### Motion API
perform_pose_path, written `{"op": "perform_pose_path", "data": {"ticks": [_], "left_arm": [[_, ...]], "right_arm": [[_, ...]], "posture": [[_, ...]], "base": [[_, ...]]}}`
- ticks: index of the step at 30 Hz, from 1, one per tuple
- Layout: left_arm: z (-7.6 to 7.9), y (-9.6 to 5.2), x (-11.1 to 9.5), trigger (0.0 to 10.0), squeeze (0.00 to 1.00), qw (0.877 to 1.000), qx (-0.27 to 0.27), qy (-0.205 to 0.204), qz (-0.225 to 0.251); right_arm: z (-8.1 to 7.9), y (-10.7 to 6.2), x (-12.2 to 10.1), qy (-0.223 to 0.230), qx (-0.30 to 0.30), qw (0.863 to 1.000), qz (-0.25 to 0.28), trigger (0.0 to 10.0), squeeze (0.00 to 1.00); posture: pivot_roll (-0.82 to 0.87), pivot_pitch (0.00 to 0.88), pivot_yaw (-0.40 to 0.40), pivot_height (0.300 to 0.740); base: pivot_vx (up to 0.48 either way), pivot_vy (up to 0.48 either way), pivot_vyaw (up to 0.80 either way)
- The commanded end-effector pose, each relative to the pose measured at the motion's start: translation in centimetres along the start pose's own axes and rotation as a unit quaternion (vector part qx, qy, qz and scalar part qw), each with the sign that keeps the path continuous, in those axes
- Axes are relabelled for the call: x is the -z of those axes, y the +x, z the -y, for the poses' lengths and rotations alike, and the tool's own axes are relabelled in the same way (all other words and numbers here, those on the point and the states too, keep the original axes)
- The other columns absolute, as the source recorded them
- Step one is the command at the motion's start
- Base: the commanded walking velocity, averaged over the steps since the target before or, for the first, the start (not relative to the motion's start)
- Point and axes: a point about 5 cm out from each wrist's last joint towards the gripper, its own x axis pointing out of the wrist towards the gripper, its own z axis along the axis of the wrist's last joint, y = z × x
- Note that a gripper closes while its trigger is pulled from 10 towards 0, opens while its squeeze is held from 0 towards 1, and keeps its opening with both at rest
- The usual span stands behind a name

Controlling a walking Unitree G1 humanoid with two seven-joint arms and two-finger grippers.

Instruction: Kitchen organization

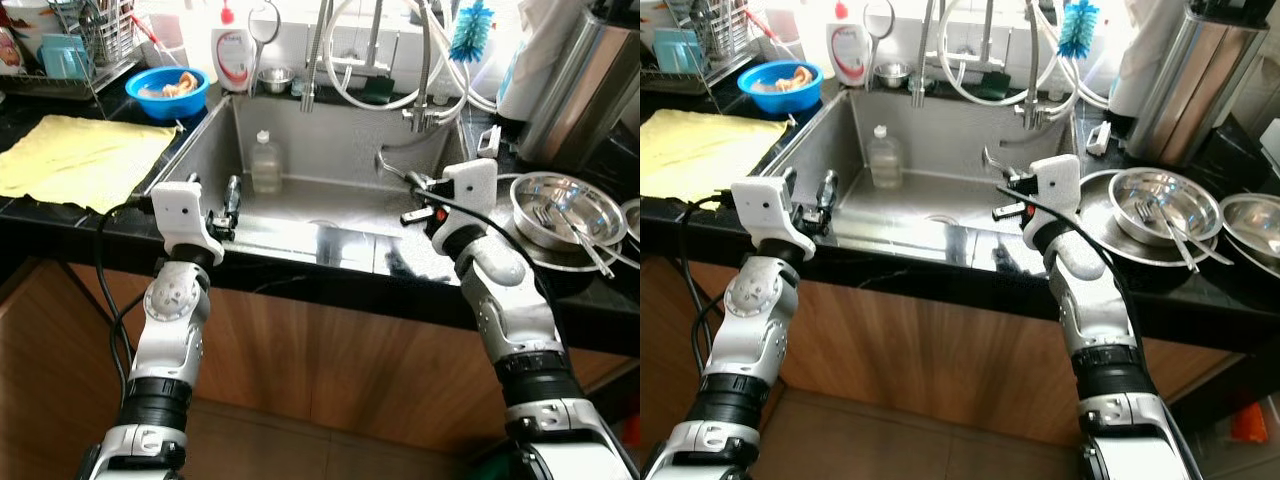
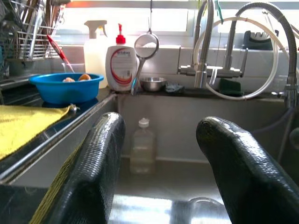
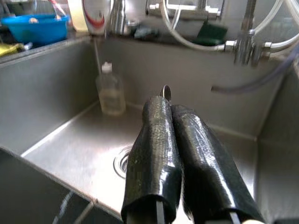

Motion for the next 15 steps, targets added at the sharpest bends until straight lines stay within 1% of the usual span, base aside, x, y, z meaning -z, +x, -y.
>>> {"op": "perform_pose_path", "data": {"ticks": [1,4,8,14,15], "left_arm": [[0.2,-0.1,-0.3,10.0,0.00,1.000,0.007,0.003,0.008],[0.5,-0.4,-0.2,10.0,0.00,1.000,0.012,-0.001,0.007],[0.6,-0.6,-0.1,10.0,0.00,1.000,0.014,-0.002,0.007],[0.4,-1.0,-0.3,10.0,0.00,1.000,0.009,-0.003,0.006],[0.2,-1.0,-0.7,10.0,0.00,1.000,0.010,0.000,0.012]], "right_arm": [[0.4,0.4,-1.0,-0.010,-0.002,1.000,0.019,10.0,0.00],[1.2,0.6,-0.7,-0.015,0.020,1.000,0.009,10.0,0.00],[1.7,0.5,-0.5,-0.012,0.029,0.999,0.011,10.0,0.00],[2.5,0.4,-0.4,-0.011,0.040,0.999,0.010,10.0,0.00],[2.5,0.5,-0.9,-0.011,0.039,0.999,0.016,10.0,0.00]], "posture": [[0.03,0.000,-0.041,0.740],[0.03,0.000,-0.042,0.740],[0.04,0.000,-0.046,0.740],[0.06,0.000,-0.051,0.740],[0.05,0.000,-0.055,0.740]], "base": [[0.000,0.000,0.00],[0.000,0.000,0.00],[0.000,0.000,0.00],[0.000,0.000,0.00],[0.000,0.000,0.00]]}}
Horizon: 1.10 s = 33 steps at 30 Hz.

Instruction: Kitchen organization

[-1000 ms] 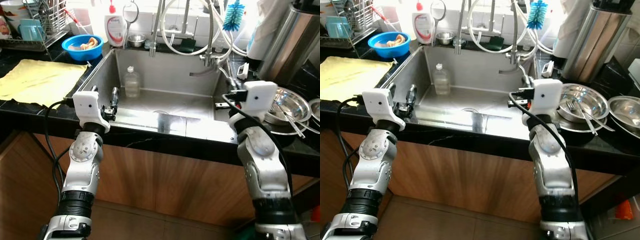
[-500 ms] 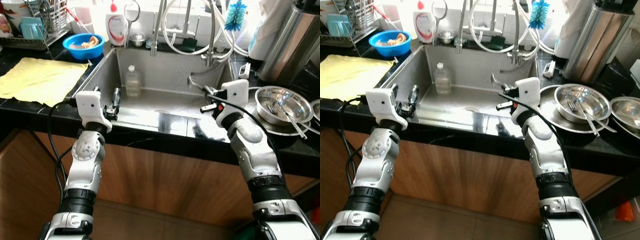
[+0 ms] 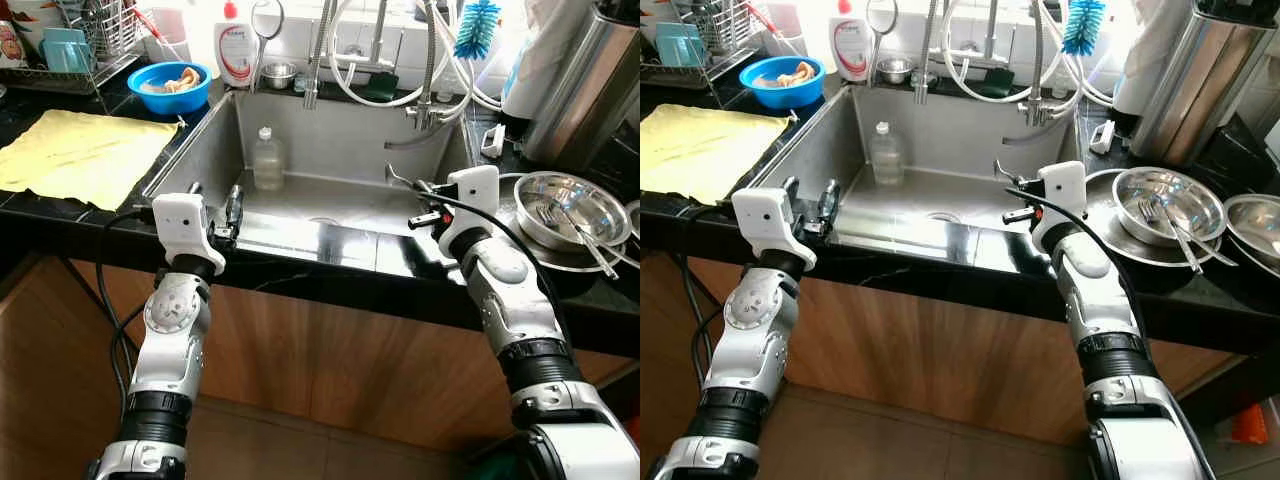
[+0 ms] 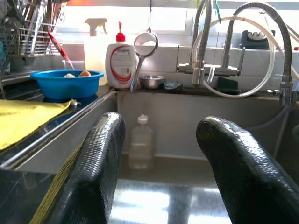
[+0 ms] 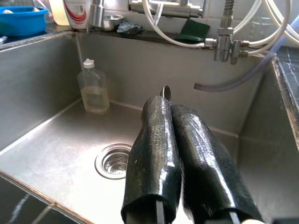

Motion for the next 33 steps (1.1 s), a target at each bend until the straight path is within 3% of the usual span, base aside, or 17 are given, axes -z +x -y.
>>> {"op": "perform_pose_path", "data": {"ticks": [1,3,5,7,8,9,10,11,12,14,15,22,33], "left_arm": [[0.0,0.1,-1.0,10.0,0.00,1.000,0.004,0.002,0.015],[0.0,-0.1,-1.0,10.0,0.00,1.000,0.002,0.004,0.010],[0.0,0.5,-1.2,10.0,0.00,1.000,0.011,0.008,0.013],[0.2,1.2,-1.8,10.0,0.00,0.999,0.040,0.023,0.021],[-0.8,1.8,-1.7,10.0,0.00,1.000,-0.006,-0.008,0.019],[-1.3,1.9,-1.5,10.0,0.00,0.998,-0.042,-0.051,0.014],[-1.0,2.0,-2.0,10.0,0.00,0.998,-0.041,-0.032,0.022],[0.1,2.1,-2.6,10.0,0.00,0.999,-0.004,0.002,0.035],[2.1,2.3,-2.6,10.0,0.00,0.997,0.060,0.037,0.041],[2.5,2.6,-2.1,10.0,0.00,0.997,0.060,0.024,0.034],[2.5,2.6,-2.0,10.0,0.00,0.998,0.056,0.020,0.033],[2.7,2.4,-2.0,10.0,0.00,0.999,0.037,0.003,0.037],[1.5,2.3,-1.9,10.0,0.00,0.998,0.037,0.023,0.037]], "right_arm": [[0.7,0.3,-1.4,-0.004,0.008,1.000,0.019,10.0,0.00],[1.0,0.3,-1.5,-0.021,0.015,1.000,0.018,10.0,0.00],[0.7,0.5,-1.9,-0.010,-0.005,1.000,0.027,10.0,0.00],[1.2,0.9,-3.1,-0.062,0.010,0.997,0.039,10.0,0.00],[1.4,1.1,-3.3,0.040,0.018,0.998,0.050,10.0,0.00],[1.3,1.1,-3.4,0.065,0.024,0.996,0.053,10.0,0.00],[1.3,1.3,-4.1,0.087,0.034,0.993,0.074,10.0,0.00],[1.2,1.5,-4.6,0.103,0.039,0.990,0.089,10.0,0.00],[0.6,2.2,-5.1,0.052,0.037,0.994,0.086,10.0,0.00],[0.3,2.5,-5.2,-0.013,0.032,0.996,0.080,10.0,0.00],[0.3,2.5,-5.2,-0.024,0.031,0.996,0.081,10.0,0.00],[0.5,2.4,-3.4,0.016,0.032,0.998,0.047,10.0,0.00],[0.0,2.4,-2.4,0.000,0.015,0.999,0.036,10.0,0.00]], "posture": [[0.05,0.000,-0.066,0.740],[0.08,0.000,-0.055,0.740],[0.09,0.000,-0.060,0.740],[0.09,0.000,-0.051,0.740],[0.08,0.000,-0.063,0.740],[0.09,0.000,-0.049,0.740],[0.09,0.000,-0.048,0.740],[0.09,0.000,-0.052,0.740],[0.10,0.000,-0.051,0.740],[0.10,0.000,-0.051,0.740],[0.10,0.000,-0.051,0.740],[0.10,0.000,-0.073,0.740],[0.08,0.000,-0.074,0.740]], "base": [[0.000,0.000,0.00],[0.000,0.000,0.00],[0.000,0.000,0.00],[0.000,0.000,0.00],[0.000,0.000,0.00],[0.000,0.000,0.00],[0.000,0.000,0.00],[0.000,0.000,0.00],[0.000,0.000,0.00],[0.000,0.000,0.00],[0.000,0.000,0.00],[0.000,0.000,0.00],[0.000,0.000,0.00]]}}
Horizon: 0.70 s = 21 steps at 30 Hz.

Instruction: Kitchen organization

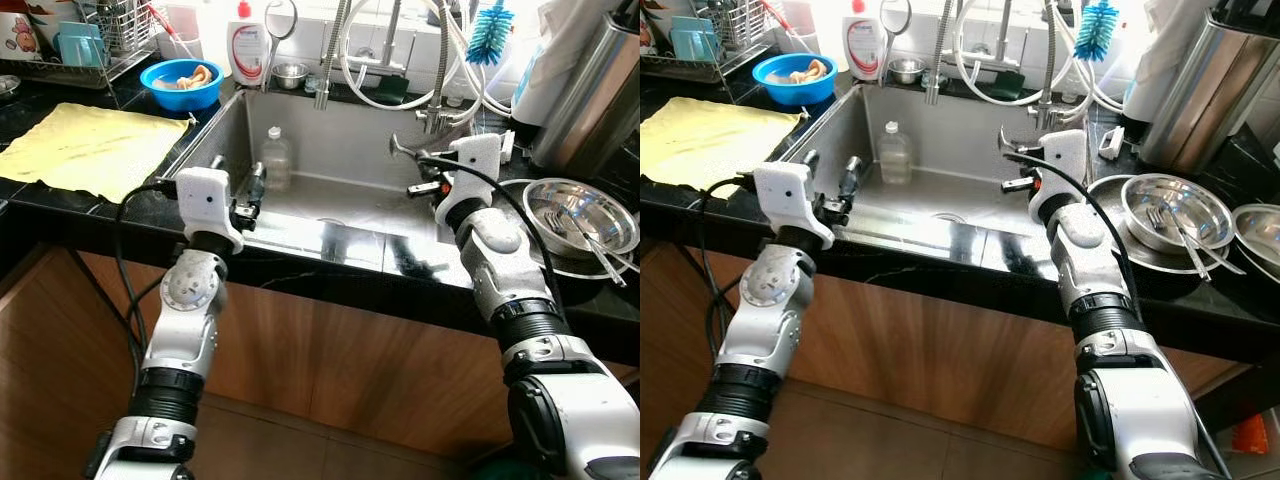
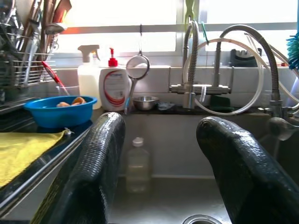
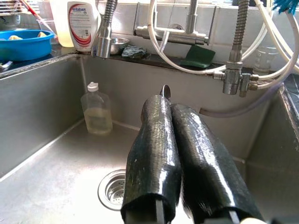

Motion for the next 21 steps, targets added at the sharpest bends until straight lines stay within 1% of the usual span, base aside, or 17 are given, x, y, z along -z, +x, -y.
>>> {"op": "perform_pose_path", "data": {"ticks": [1,2,4,5,8,9,10,21], "left_arm": [[-0.2,-0.2,0.2,10.0,0.00,1.000,0.003,0.005,-0.001],[-0.3,-0.2,0.2,10.0,0.00,1.000,0.003,0.006,-0.002],[-0.4,-0.4,0.3,10.0,0.00,1.000,0.004,0.008,-0.003],[-0.4,-0.4,0.3,10.0,0.00,1.000,0.004,0.008,-0.003],[-0.7,-0.7,0.5,10.0,0.00,1.000,0.001,0.011,-0.006],[-0.7,-0.7,0.5,10.0,0.00,1.000,0.001,0.011,-0.006],[-0.8,-0.8,0.5,10.0,0.00,1.000,0.001,0.012,-0.008],[-1.1,-1.1,0.5,10.0,0.00,1.000,0.003,0.017,-0.008]], "right_arm": [[0.2,-0.3,0.3,-0.002,0.002,1.000,0.005,10.0,0.00],[0.2,-0.4,0.4,-0.001,0.003,1.000,0.010,10.0,0.00],[0.3,-0.7,1.1,-0.004,0.012,1.000,0.003,10.0,0.00],[0.3,-0.7,1.1,-0.004,0.012,1.000,0.003,10.0,0.00],[0.2,-1.2,2.4,0.000,0.019,1.000,-0.005,10.0,0.00],[0.2,-1.2,2.4,0.000,0.019,1.000,-0.005,10.0,0.00],[0.1,-1.6,3.4,0.004,0.027,0.999,-0.016,10.0,0.00],[-0.6,-2.3,4.9,0.021,0.027,0.999,-0.025,10.0,0.00]], "posture": [[0.08,0.000,-0.073,0.740],[0.08,0.000,-0.073,0.740],[0.08,0.000,-0.071,0.740],[0.08,0.000,-0.071,0.740],[0.08,0.000,-0.070,0.740],[0.08,0.000,-0.070,0.740],[0.08,0.000,-0.069,0.740],[0.09,0.000,-0.055,0.740]], "base": [[0.000,0.000,0.00],[0.000,0.000,0.00],[0.000,0.000,0.00],[0.000,0.000,0.00],[0.000,0.000,0.00],[0.000,0.000,0.00],[0.000,0.000,0.00],[0.000,0.000,0.00]]}}
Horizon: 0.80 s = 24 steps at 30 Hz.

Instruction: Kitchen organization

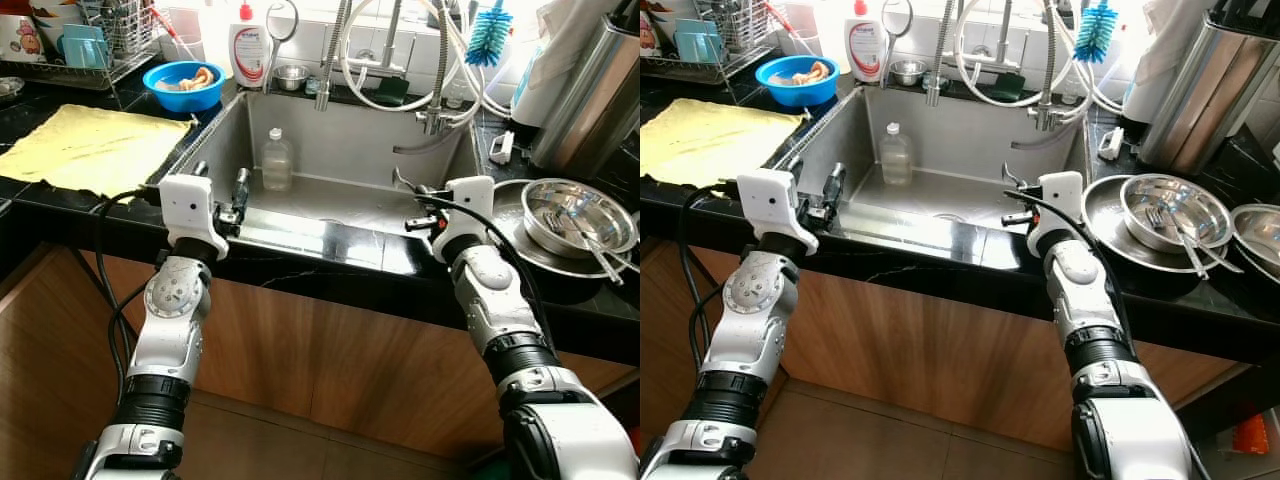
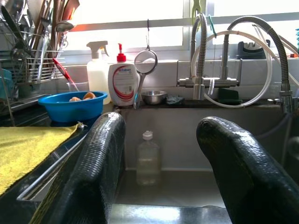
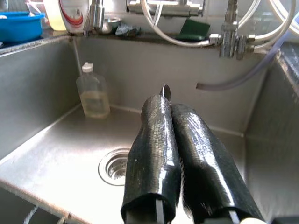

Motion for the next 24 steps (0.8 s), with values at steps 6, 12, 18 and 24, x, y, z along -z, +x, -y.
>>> {"op": "perform_pose_path", "data": {"ticks": [6,12,18,24], "left_arm": [[0.0,-0.4,-0.1,10.0,0.00,1.000,0.010,0.003,0.003],[-0.1,-0.9,0.1,10.0,0.00,1.000,0.008,0.003,-0.002],[0.3,-1.4,0.3,10.0,0.00,1.000,0.004,-0.008,-0.008],[0.8,-0.9,-0.2,10.0,0.00,1.000,-0.004,-0.005,0.003]], "right_arm": [[-0.3,-0.5,0.9,0.015,0.006,1.000,-0.003,10.0,0.48],[-0.3,-1.2,1.9,0.023,0.011,1.000,-0.009,10.0,0.71],[0.0,-1.7,1.2,0.005,0.034,0.999,0.016,10.0,0.00],[0.2,-2.4,-4.1,-0.035,0.084,0.987,0.133,10.0,0.00]], "posture": [[0.09,0.000,-0.052,0.740],[0.09,0.000,-0.049,0.740],[0.08,0.000,-0.041,0.740],[0.07,0.000,-0.024,0.740]], "base": [[0.000,0.000,0.00],[0.000,0.000,0.00],[0.000,0.000,0.00],[0.000,0.000,0.00]]}}
